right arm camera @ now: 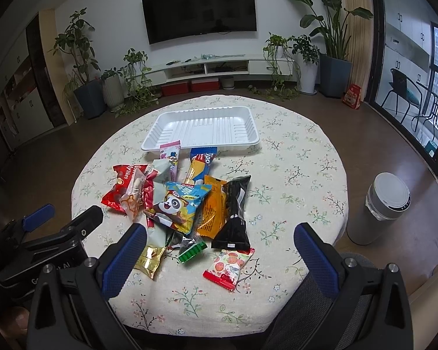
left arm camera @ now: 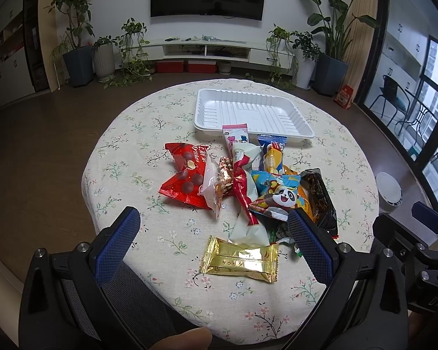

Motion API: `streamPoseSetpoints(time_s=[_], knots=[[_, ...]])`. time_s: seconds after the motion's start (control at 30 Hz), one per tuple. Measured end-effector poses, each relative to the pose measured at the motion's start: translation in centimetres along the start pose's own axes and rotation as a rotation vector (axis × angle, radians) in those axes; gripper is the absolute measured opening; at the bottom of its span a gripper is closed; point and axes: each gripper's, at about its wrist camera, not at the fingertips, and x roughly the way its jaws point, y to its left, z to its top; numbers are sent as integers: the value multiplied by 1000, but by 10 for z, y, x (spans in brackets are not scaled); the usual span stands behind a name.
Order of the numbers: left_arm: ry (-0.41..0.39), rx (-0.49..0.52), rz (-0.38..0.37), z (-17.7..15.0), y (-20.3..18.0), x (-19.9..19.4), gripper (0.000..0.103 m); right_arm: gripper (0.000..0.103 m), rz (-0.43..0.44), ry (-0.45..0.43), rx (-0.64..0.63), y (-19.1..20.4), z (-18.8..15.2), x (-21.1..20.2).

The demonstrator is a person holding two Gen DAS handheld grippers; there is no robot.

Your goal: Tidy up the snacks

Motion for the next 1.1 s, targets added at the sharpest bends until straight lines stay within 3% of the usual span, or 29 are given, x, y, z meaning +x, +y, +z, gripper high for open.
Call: streamPoseSetpoints(time_s=[1.1], knots=[[3, 0, -1, -2, -1, 2, 103, 103, -2, 5, -1, 0, -1, 1]])
